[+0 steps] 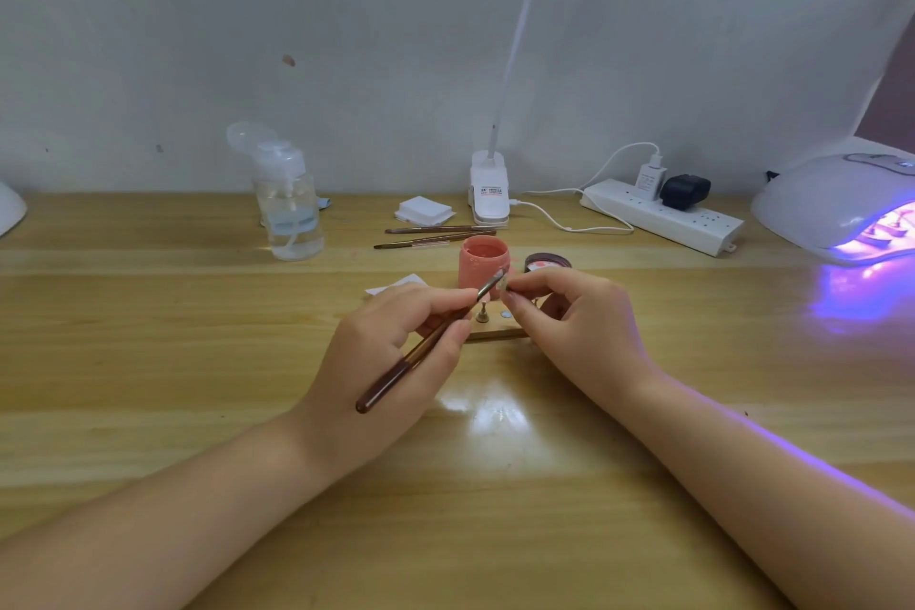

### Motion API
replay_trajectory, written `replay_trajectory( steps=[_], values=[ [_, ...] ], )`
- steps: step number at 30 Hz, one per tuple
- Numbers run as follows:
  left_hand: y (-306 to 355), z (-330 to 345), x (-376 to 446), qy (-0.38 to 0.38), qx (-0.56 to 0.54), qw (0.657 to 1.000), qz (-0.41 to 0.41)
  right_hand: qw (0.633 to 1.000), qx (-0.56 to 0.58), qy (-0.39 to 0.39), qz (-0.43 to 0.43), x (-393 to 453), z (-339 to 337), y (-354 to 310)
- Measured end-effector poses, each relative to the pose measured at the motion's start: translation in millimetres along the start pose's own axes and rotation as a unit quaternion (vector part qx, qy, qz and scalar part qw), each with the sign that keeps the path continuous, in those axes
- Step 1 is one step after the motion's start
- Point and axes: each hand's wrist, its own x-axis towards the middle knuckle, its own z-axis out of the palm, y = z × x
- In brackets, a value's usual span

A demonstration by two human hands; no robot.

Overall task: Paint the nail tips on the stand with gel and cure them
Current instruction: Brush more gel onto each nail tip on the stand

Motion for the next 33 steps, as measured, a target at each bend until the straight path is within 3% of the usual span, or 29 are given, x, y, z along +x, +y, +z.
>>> replay_trajectory(
  steps=[15,33],
  values=[
    [0.0,-0.4,-1.0,0.015,-0.106,0.99,-0.087,0.999,0.008,0.008,-0.035,1.2,2.5,4.7],
    [0.6,-2.8,-1.6,0.002,-0.125,0.988,-0.086,0.999,0.003,0.002,-0.044,1.3,3.0,6.3]
  ],
)
